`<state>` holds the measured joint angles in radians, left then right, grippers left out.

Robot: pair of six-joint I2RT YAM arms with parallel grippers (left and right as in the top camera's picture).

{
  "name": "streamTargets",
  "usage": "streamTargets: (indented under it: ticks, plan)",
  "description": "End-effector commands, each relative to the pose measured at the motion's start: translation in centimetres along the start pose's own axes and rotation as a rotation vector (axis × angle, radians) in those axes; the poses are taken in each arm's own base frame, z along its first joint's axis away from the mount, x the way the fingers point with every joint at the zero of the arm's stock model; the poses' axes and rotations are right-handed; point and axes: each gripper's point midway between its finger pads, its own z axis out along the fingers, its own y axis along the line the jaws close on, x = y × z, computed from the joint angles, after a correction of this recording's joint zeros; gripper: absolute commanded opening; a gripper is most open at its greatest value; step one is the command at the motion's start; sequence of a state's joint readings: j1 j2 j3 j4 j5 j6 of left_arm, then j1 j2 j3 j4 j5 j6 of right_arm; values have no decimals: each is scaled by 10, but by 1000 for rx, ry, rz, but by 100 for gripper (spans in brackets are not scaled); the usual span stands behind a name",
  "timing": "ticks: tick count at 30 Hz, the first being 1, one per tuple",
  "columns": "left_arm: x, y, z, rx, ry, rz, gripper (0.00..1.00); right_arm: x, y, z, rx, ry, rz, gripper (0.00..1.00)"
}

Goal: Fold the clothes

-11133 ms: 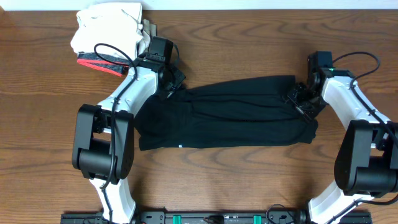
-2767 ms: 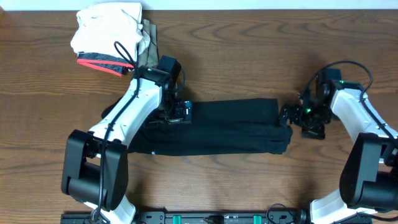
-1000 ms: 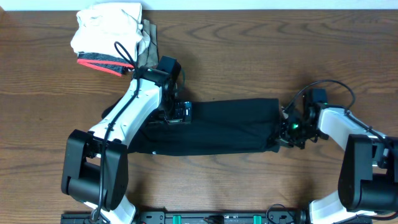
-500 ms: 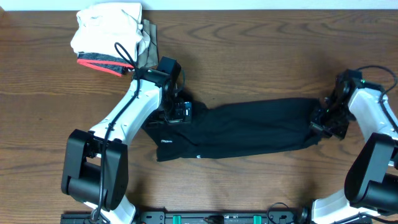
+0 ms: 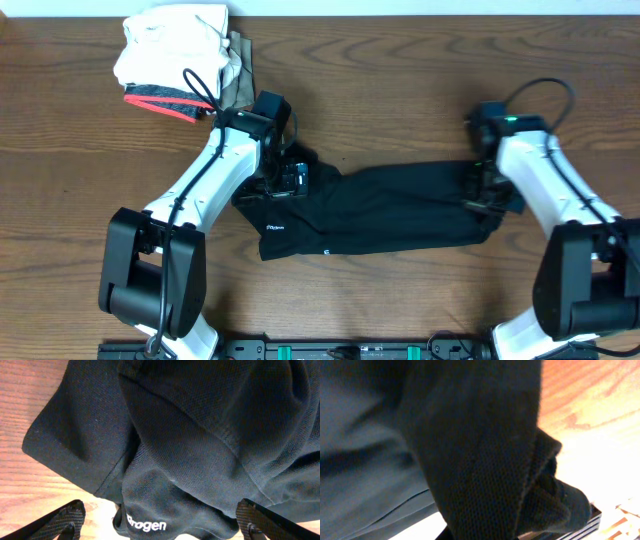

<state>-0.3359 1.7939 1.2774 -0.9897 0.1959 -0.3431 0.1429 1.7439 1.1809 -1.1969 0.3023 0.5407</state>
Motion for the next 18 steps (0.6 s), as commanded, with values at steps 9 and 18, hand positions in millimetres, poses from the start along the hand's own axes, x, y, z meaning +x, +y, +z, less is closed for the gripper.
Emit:
streamTargets:
  ticks: [9,18]
  plan:
    - [3,2,3,-7,13,-12,98,23,59,-20,19,-136,-198,3]
    - [4,2,3,-7,13,-12,98,41,90,-15,-36,-162,-290,99]
